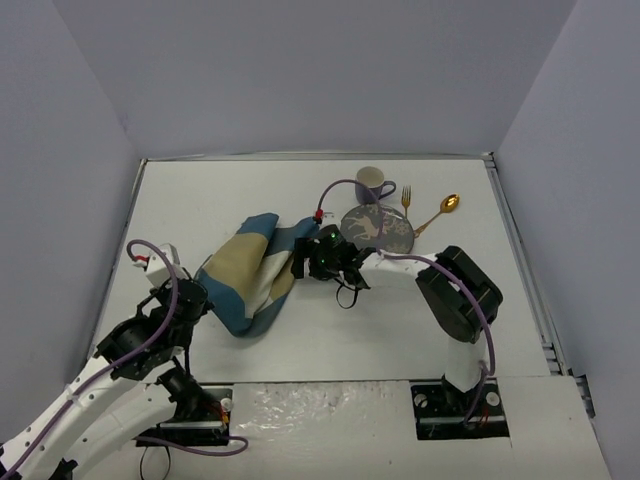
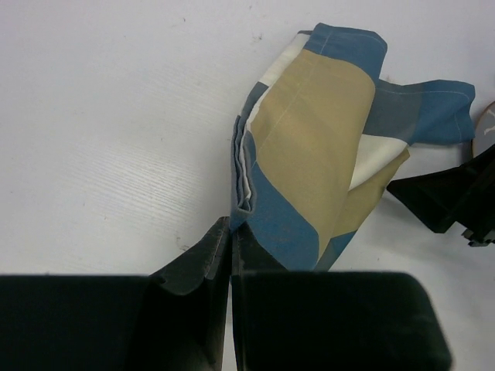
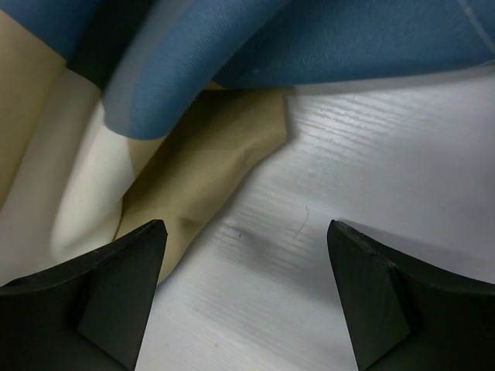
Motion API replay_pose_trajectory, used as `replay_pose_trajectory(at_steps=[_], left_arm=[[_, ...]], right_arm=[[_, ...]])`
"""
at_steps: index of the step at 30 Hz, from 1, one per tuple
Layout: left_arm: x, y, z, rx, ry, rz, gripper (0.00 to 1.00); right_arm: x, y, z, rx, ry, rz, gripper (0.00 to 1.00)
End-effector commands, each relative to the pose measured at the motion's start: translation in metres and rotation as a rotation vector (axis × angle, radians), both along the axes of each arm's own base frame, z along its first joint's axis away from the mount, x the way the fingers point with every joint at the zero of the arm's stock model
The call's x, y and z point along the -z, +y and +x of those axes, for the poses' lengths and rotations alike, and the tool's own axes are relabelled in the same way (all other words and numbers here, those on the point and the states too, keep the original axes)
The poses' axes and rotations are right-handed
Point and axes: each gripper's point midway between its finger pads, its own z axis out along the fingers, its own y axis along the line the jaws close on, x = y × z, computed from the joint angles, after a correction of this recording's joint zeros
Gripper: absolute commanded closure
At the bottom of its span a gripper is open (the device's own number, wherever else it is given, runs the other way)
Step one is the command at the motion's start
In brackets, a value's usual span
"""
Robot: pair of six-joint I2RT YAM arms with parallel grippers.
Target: Set the dinner table for one person
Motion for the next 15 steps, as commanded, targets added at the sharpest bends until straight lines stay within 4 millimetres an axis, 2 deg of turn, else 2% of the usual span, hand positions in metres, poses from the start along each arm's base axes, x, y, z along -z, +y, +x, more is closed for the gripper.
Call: replay_pose_trajectory(at_steps=[1, 6, 9, 12, 15], left_arm=[[-0.018, 0.001, 0.011, -0.060, -0.036, -0.014, 1.00], [-0.020, 0.002, 0.013, -0.070, -0.050, -0.014, 1.00], [-0.020, 0.004, 0.014, -0.078, -0.049, -0.005, 1.00], [-0.022, 0.005, 0.017, -0.091, -0.048, 0.007, 1.00], [-0.025, 0.010, 0.024, -0.112, -0.044, 0.031, 1.00]], right_arm=[[-0.024, 0.029, 0.021, 0.035, -0.072, 0.108, 0.19], [-0.006, 0.039, 0.019, 0.020, -0.053, 0.085, 0.21], [0.004, 0.040, 0.020, 0.022, -0.039, 0.063, 0.30], [0.010, 0.041, 0.021, 0.017, -0.032, 0.040, 0.48], [0.012, 0.040, 0.023, 0.009, -0.035, 0.013, 0.76]])
